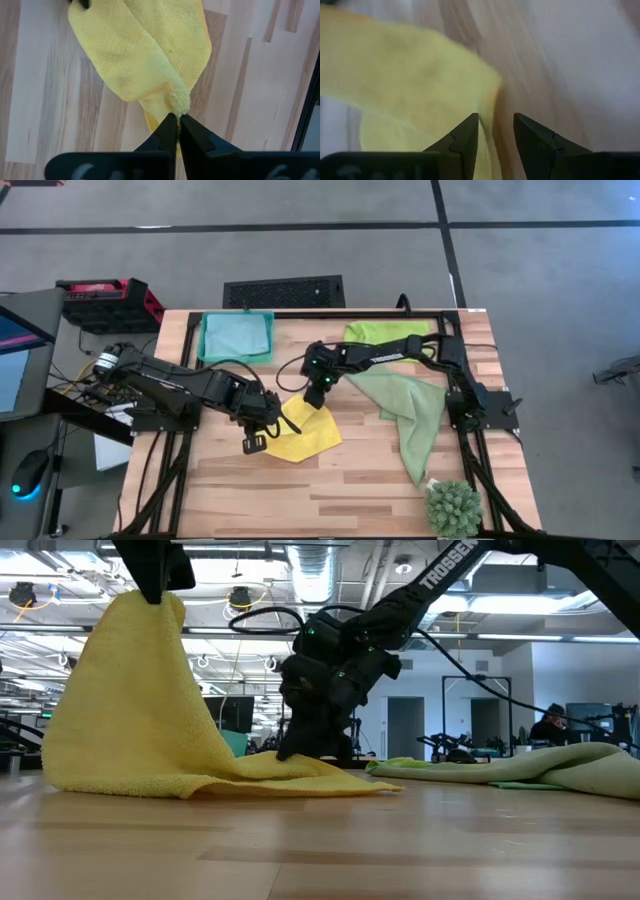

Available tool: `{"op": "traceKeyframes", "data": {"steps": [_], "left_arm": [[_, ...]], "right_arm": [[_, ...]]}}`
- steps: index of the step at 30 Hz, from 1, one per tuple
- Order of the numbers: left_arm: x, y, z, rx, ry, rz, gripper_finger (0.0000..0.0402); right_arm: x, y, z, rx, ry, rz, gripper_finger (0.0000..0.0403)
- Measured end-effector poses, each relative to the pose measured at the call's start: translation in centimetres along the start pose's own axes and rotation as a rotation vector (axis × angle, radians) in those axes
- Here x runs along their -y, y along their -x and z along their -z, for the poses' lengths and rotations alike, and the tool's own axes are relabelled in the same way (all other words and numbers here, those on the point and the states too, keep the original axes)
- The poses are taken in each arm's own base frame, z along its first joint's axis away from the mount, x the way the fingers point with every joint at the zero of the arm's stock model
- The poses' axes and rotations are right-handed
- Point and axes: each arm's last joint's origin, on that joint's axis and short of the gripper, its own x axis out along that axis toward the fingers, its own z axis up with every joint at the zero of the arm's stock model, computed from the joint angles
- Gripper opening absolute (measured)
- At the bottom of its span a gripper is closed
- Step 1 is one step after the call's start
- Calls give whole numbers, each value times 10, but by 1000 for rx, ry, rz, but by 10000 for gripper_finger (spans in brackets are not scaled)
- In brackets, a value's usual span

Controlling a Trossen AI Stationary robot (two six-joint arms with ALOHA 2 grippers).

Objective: Fold microfiber towels
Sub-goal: Fold the yellow microfiber towel

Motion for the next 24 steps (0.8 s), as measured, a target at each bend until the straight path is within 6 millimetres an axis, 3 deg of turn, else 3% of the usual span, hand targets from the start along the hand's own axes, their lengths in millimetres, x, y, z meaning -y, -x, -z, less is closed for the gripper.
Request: {"op": "traceKeyframes", "data": {"steps": [24], "left_arm": [[0, 0, 0, 5, 13, -5, 0]], "right_arm": [[-9, -7, -8, 78, 153, -125, 119]]}}
